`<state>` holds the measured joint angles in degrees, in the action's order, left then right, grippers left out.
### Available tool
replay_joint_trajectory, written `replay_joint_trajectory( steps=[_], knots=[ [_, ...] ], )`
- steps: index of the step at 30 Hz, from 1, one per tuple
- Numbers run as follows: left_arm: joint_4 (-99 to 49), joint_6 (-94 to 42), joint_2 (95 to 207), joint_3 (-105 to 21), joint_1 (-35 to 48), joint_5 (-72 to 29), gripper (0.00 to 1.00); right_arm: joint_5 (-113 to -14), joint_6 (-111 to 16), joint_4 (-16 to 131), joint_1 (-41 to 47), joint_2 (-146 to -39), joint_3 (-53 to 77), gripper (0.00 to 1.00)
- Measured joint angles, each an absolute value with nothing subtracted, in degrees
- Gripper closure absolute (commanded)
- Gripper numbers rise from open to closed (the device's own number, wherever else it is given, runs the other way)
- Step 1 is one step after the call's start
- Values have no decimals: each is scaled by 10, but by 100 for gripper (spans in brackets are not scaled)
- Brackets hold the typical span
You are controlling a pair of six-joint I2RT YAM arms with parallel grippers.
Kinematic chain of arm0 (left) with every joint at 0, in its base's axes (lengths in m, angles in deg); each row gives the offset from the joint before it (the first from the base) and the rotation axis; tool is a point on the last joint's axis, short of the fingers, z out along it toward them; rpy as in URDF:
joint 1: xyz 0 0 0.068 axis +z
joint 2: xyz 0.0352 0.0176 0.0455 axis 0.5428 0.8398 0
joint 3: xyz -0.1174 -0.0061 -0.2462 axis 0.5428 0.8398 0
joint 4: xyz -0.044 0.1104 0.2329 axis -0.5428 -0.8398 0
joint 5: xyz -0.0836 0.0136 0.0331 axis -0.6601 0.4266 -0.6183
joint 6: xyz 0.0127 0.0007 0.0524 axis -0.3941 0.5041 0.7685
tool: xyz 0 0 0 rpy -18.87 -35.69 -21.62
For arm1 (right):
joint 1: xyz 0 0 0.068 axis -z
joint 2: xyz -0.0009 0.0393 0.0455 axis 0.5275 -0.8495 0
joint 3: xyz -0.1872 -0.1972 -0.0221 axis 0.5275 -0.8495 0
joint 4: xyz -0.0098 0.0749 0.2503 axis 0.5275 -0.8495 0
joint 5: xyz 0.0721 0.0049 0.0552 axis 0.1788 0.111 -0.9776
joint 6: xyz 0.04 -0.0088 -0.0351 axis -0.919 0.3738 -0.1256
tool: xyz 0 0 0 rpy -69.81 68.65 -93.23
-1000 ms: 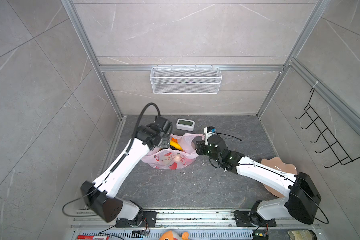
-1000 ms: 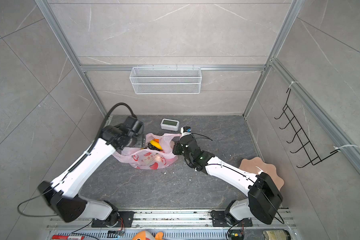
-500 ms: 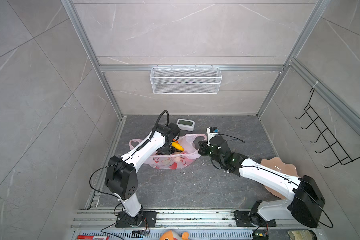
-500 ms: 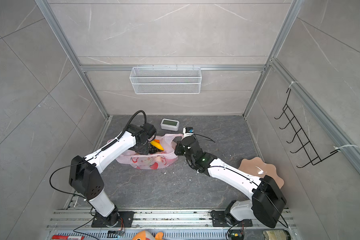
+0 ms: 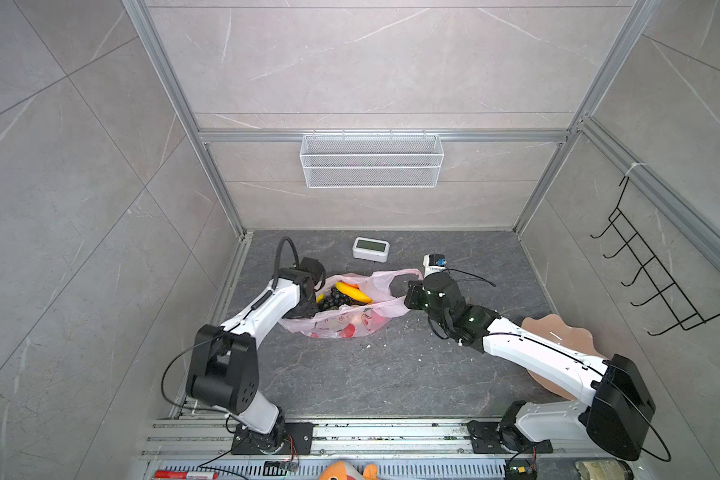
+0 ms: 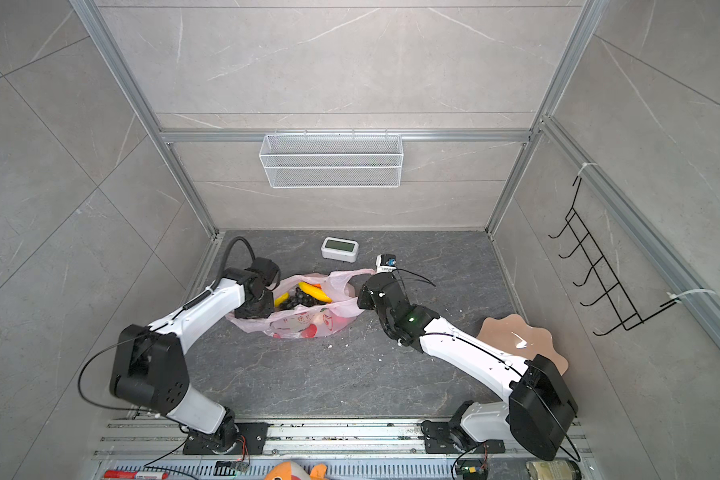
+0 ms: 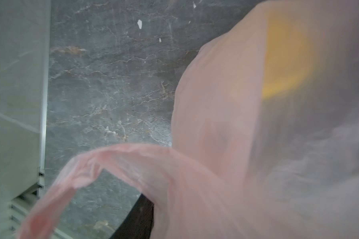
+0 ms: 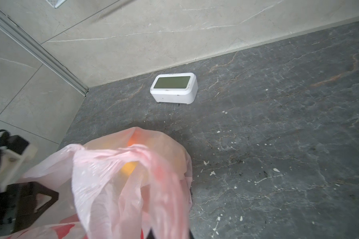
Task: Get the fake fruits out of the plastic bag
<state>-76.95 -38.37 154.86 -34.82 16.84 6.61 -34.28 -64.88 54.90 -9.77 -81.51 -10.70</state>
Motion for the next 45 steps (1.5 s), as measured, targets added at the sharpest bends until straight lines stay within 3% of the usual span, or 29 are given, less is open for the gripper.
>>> replay_joint_trajectory(
  steps=[5, 10, 11, 14, 16, 20, 33, 38, 45],
  knots=[
    [-670, -398, 1433, -291, 251, -42, 92, -380, -677, 547, -26, -819, -135, 100],
    [-627, -397, 1432, -290, 244, -101, 94, -421, -672, 551, -26, -838, -137, 98],
    [-623, -397, 1438, -290, 238, -108, 94, -425, -668, 547, -33, -840, -134, 90],
    [-618, -394, 1447, -290, 219, -115, 94, -433, -647, 526, -48, -845, -108, 48],
    [-618, -390, 1447, -290, 205, -111, 94, -425, -626, 507, -61, -845, -87, 26],
    [-619, -383, 1447, -290, 182, -100, 94, -370, -580, 452, -111, -828, -52, 9],
    [-607, -381, 1438, -275, 154, -63, 94, -125, -528, 221, -192, -781, 84, 3],
    [-606, -380, 1435, -275, 135, -51, 94, -143, -513, 184, -238, -826, 174, 3],
    [-601, -380, 1413, -263, 126, -47, 94, -211, -506, 139, -256, -1031, 367, 3]
  ],
)
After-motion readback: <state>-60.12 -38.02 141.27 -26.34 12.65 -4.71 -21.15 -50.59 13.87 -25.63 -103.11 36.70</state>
